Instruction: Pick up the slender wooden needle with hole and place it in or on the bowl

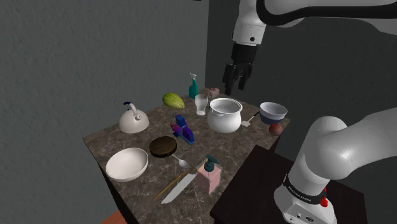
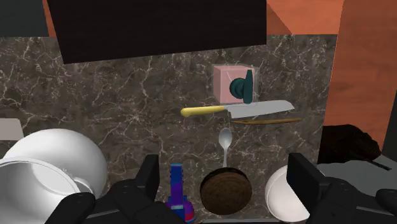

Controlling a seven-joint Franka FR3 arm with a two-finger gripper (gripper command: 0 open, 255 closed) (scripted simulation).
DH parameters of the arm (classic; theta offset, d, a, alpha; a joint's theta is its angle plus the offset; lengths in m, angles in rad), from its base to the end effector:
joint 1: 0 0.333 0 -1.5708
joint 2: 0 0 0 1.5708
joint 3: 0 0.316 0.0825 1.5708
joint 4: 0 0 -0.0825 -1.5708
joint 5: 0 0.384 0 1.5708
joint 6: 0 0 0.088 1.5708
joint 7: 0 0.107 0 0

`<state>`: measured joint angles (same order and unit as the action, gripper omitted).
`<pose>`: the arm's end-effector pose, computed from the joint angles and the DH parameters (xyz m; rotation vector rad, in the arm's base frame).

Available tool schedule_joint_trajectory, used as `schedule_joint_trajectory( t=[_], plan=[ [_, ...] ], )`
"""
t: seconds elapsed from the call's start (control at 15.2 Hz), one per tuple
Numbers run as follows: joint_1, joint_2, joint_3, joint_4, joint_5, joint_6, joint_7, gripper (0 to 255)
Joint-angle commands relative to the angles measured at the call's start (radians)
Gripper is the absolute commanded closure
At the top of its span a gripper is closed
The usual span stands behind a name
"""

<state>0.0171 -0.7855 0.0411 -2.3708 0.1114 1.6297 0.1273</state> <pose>0.3116 0.0332 0.5888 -3.0526 0.1292 -0.0561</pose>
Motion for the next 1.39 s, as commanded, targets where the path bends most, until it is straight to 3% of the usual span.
schedule_joint_trajectory(
  t=[0.0, 0.66, 1.06, 1.32],
  plan=[
    [0.0, 0.0, 0.0, 0.0, 0.0, 0.0, 0.0, 0],
    [-0.053, 0.059, 0.275, -0.194, 0.152, 0.257, 0.496, 0],
    [-0.105, 0.216, 0.457, -0.216, 0.215, 0.439, 0.8, 0],
    [-0.167, 0.368, 0.582, -0.194, 0.211, 0.568, 1.017, 0]
  ],
)
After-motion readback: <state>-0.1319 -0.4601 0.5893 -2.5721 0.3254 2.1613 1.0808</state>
